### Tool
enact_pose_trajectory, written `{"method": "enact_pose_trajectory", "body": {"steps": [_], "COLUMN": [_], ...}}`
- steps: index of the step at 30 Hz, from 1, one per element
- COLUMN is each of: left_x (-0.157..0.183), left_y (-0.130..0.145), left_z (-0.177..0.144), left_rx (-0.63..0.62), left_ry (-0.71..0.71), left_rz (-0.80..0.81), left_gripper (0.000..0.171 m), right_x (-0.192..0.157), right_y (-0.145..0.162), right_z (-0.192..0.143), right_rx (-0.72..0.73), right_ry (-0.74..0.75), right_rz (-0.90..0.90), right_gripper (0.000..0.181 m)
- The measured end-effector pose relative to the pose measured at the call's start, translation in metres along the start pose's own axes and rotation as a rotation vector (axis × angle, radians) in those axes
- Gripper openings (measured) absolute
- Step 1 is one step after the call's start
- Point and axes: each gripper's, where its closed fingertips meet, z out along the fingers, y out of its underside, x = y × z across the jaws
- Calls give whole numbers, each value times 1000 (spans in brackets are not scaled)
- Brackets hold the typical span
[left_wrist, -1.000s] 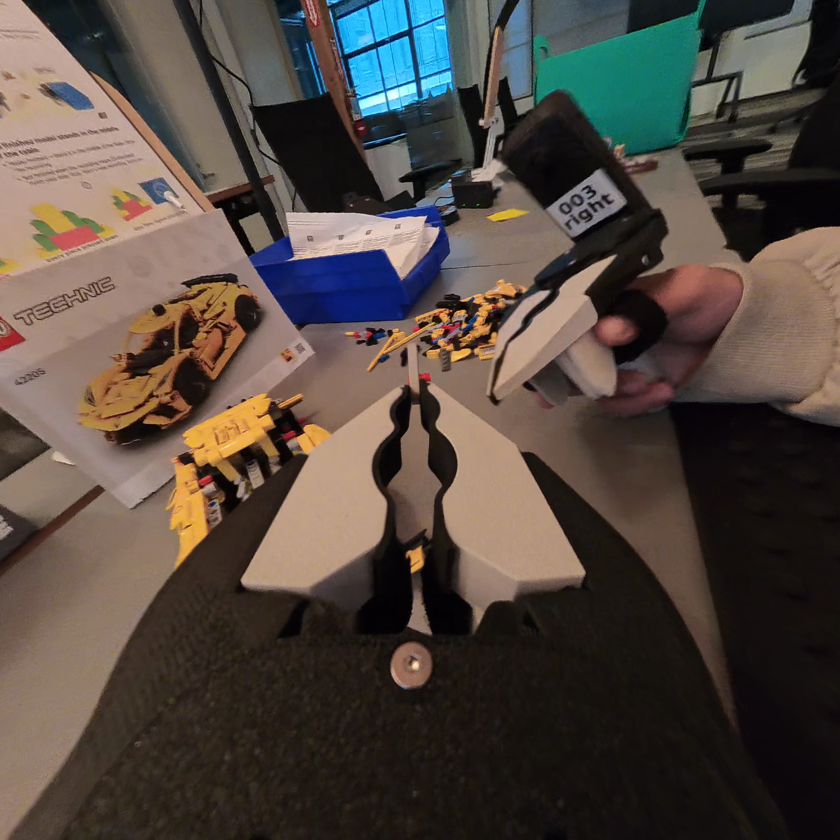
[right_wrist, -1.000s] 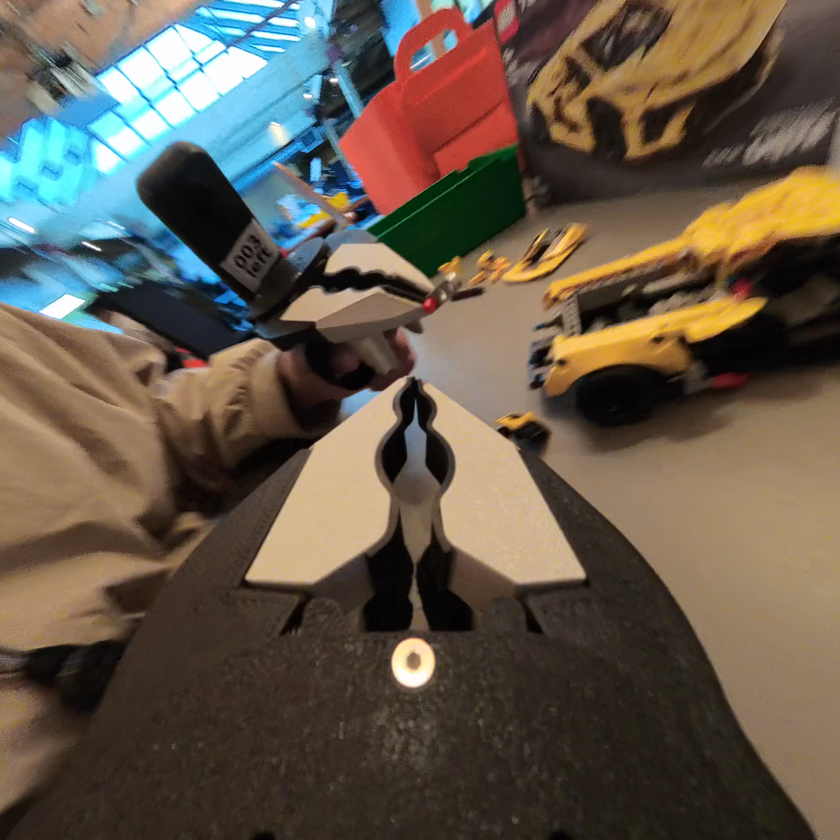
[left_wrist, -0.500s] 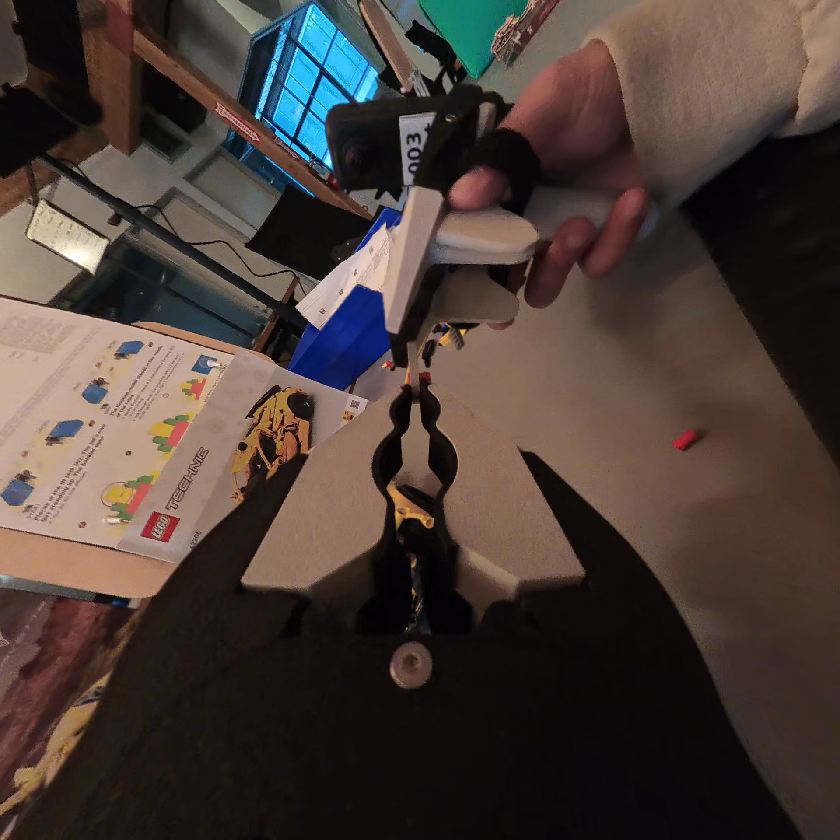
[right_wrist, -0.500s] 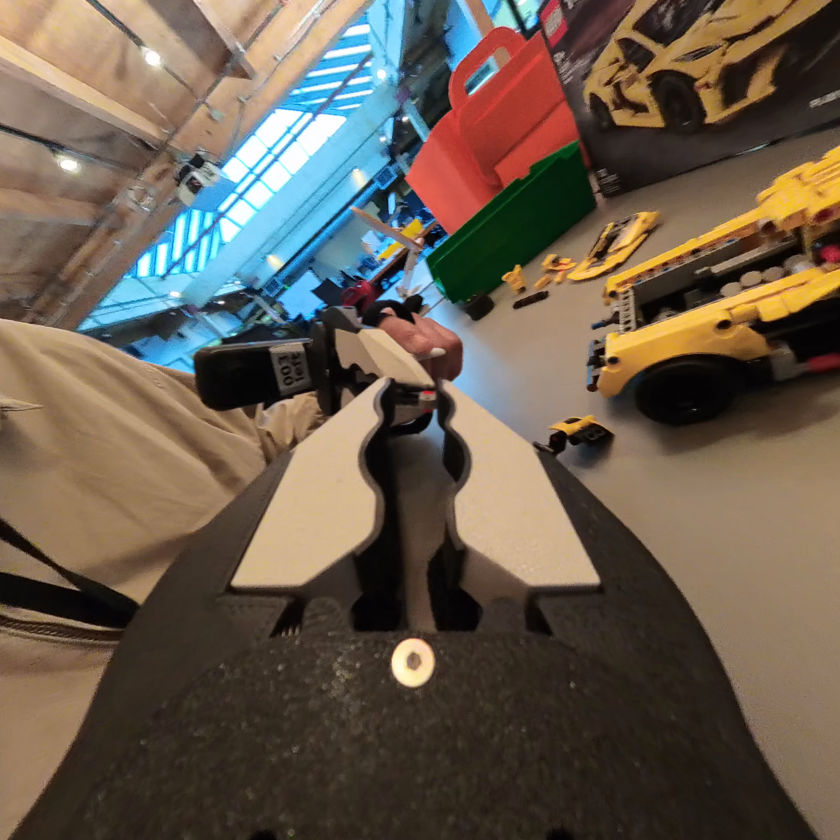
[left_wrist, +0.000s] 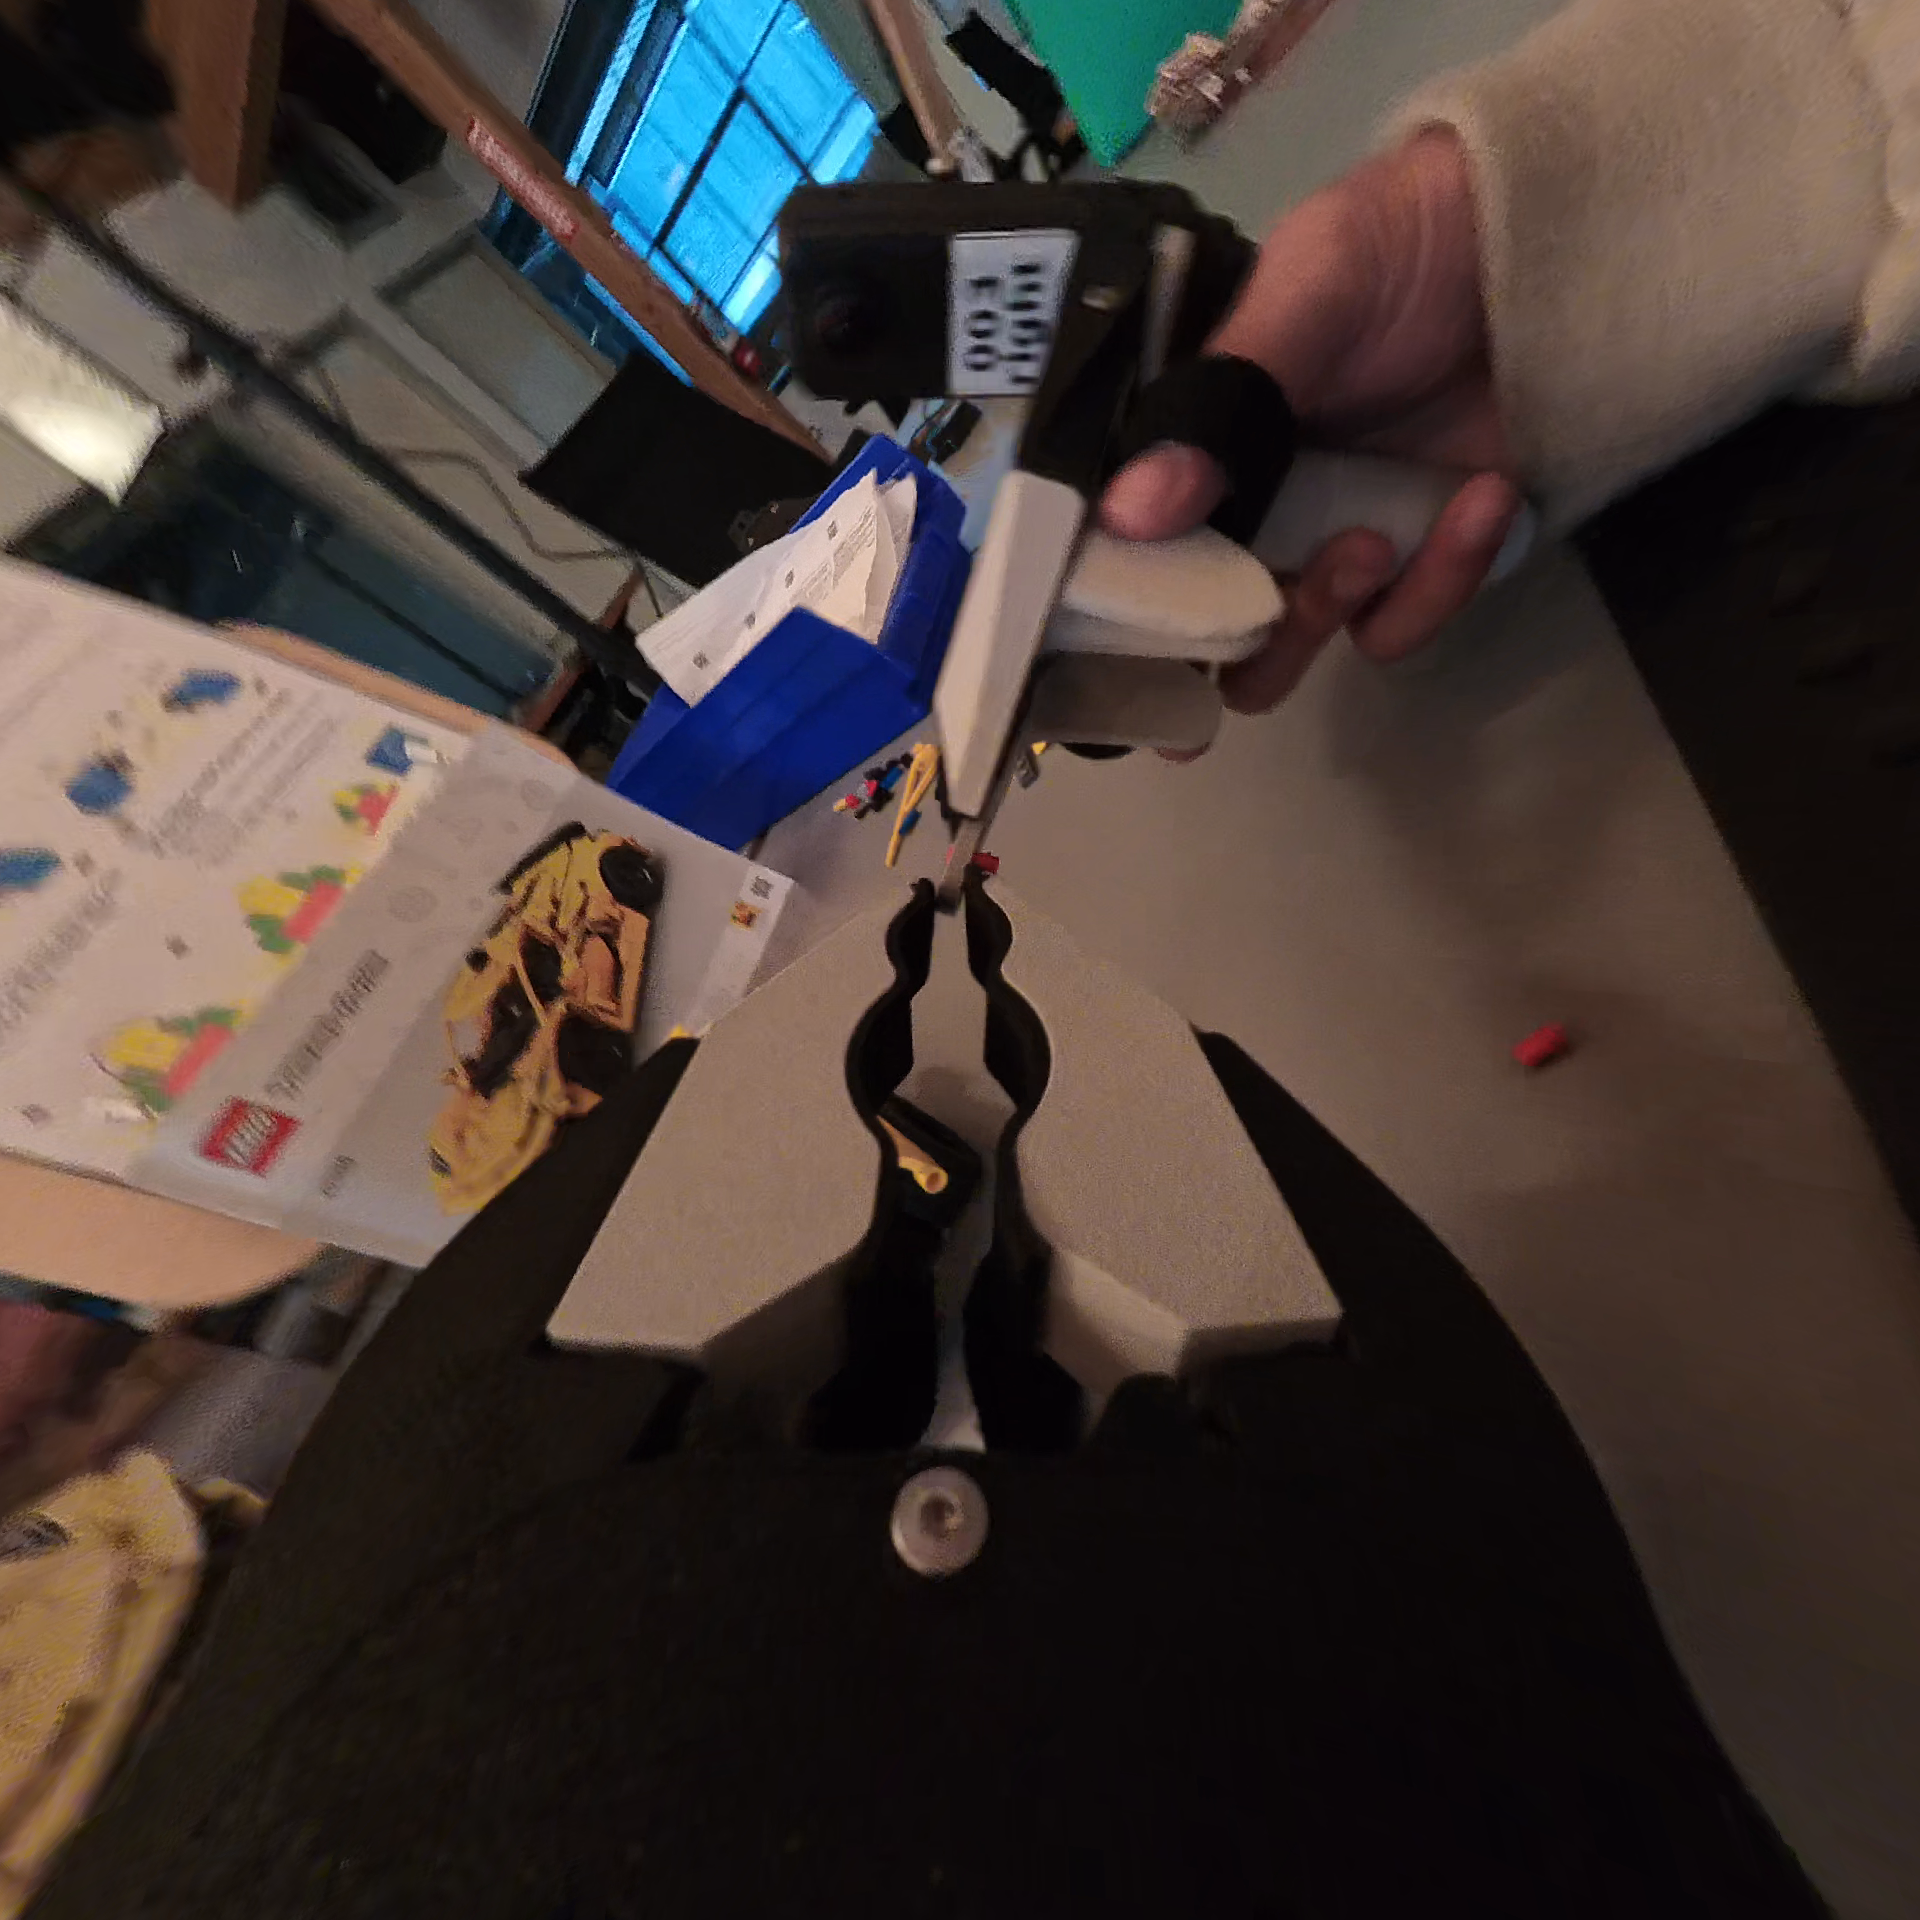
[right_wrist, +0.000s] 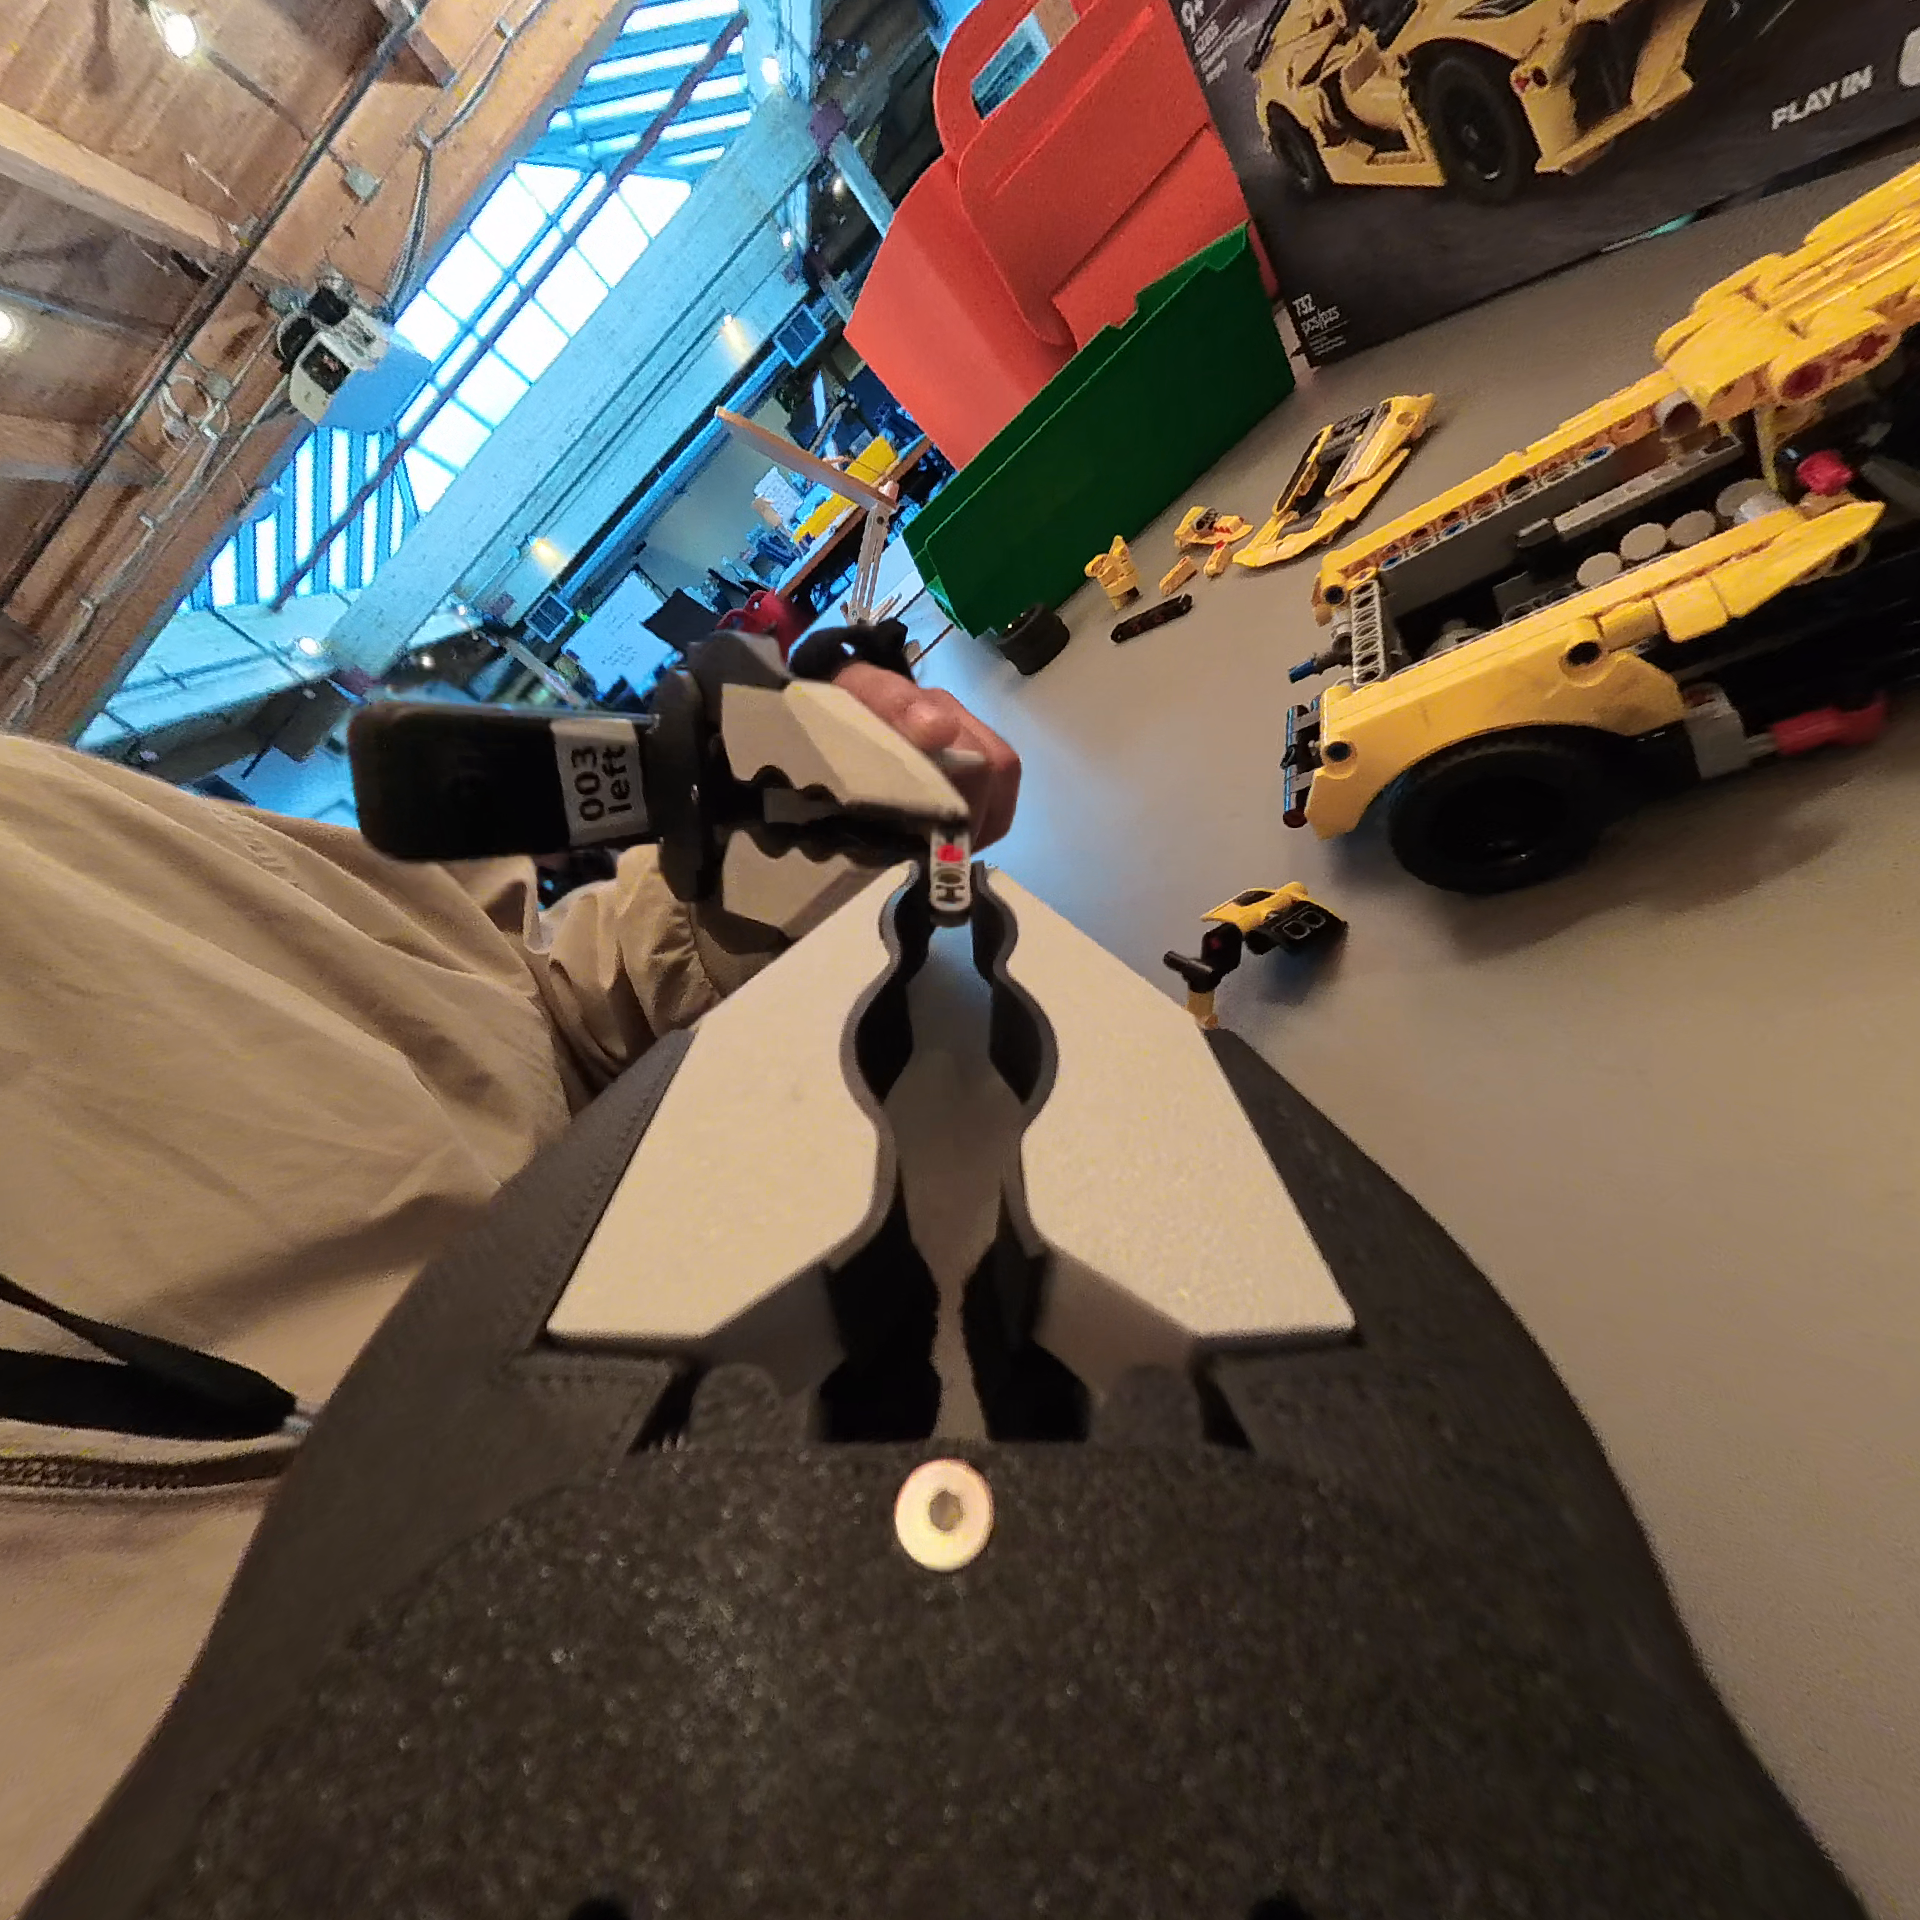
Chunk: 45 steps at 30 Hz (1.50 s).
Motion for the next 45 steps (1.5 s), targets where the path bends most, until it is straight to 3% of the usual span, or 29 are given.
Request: {"method": "enact_pose_trajectory", "body": {"steps": [4, 8, 11, 14, 18, 24, 29, 31, 45], "left_x": [-35, -41, -36, -34, -39, -33, -30, -30, -24], "left_y": [19, 23, 11, -5, -2, 2, 6, 8, 15], "left_z": [3, 2, -1, -4, -1, 2, 5, 4, 8], "left_rx": [-44, 13, 110, 220, 218, 162, 122, 115, 47], "left_ry": [-113, -60, 124, 266, 217, 223, 212, 201, 179], "left_rz": [-364, -636, -910, -1124, -1194, -1274, -1262, -1246, -1171], "left_gripper": [0, 4, 13, 22, 23, 23, 21, 5, 7], "right_x": [-3, -3, 1, 6, 10, 16, 16, 17, 24], "right_y": [0, -12, -22, -30, -36, -30, -22, -19, -14], "right_z": [11, 11, 4, -2, -7, 2, 9, 10, 10], "right_rx": [28, 92, 137, 130, 62, -70, -129, -145, -200], "right_ry": [-21, 23, 131, 367, 725, 866, 854, 848, 881], "right_rz": [74, 21, -117, -431, -914, -1180, -1222, -1238, -1248], "right_gripper": [5, 5, 5, 5, 5, 5, 5, 5, 5]}}
